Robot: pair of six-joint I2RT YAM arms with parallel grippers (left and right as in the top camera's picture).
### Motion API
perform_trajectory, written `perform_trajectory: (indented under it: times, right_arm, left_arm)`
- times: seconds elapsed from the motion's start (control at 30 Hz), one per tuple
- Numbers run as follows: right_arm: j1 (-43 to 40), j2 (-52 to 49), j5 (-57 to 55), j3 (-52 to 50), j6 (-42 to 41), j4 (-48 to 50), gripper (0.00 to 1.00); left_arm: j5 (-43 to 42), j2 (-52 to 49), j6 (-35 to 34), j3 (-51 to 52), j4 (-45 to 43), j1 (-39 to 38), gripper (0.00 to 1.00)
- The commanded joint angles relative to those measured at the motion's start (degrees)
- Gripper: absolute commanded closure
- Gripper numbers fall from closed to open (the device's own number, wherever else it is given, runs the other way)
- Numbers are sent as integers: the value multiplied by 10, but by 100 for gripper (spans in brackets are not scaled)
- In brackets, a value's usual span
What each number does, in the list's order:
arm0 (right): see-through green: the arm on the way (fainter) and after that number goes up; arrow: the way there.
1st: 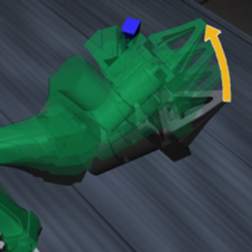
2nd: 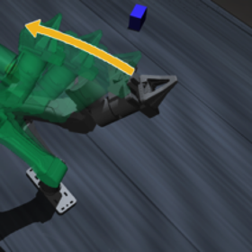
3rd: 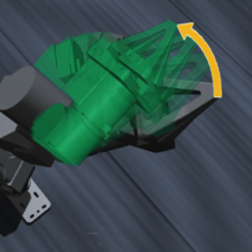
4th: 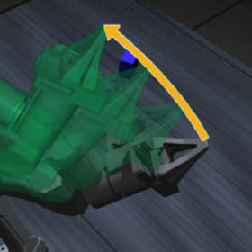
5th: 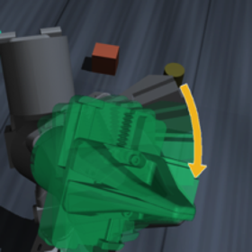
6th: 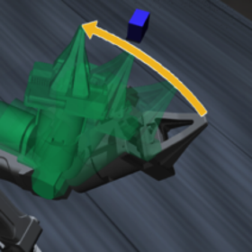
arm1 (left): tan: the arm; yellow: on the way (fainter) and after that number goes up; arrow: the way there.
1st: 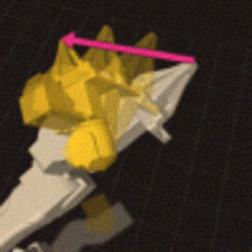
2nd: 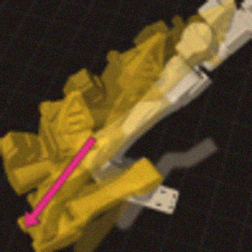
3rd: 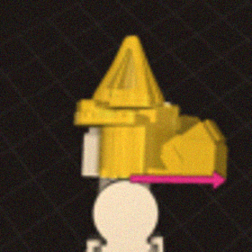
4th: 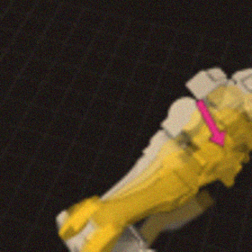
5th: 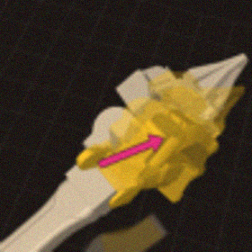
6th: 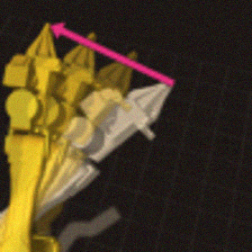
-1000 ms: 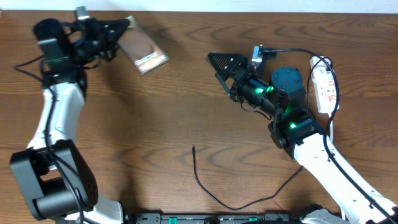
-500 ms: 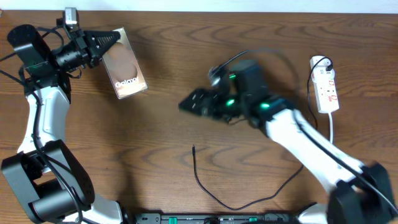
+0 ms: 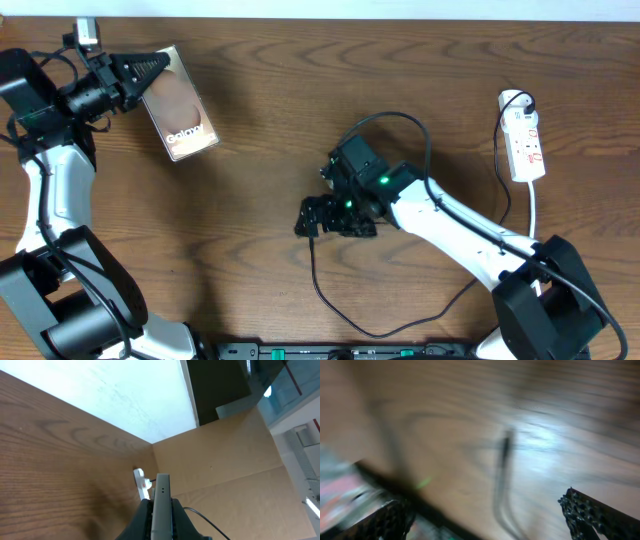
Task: Plug charger to phone and switch on socket
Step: 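Lower the right gripper onto the black cable's USB-C plug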
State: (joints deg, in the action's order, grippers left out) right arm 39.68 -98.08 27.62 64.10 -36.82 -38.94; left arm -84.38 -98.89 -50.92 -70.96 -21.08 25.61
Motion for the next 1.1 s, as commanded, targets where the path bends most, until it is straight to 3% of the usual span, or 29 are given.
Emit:
perform_trajectory:
  times: [0.0, 0.27, 0.43, 0.97, 1.07]
  right_arm:
    - [24, 6, -140, 24, -41, -27, 3]
    - [97, 5, -276, 119, -104, -107, 1]
    - [118, -17, -285, 119, -174, -117, 6]
    - [155, -99, -280, 119, -210, -119, 8]
    - [155, -111, -274, 118, -210, -119, 14]
  left_arm:
    - [-21, 9, 3, -5, -5, 1, 93]
    - [-20, 8, 3, -5, -5, 1, 93]
    - [-20, 8, 3, -5, -5, 1, 93]
    - [-20, 8, 3, -5, -2, 1, 93]
    - [-20, 8, 3, -5, -2, 1, 93]
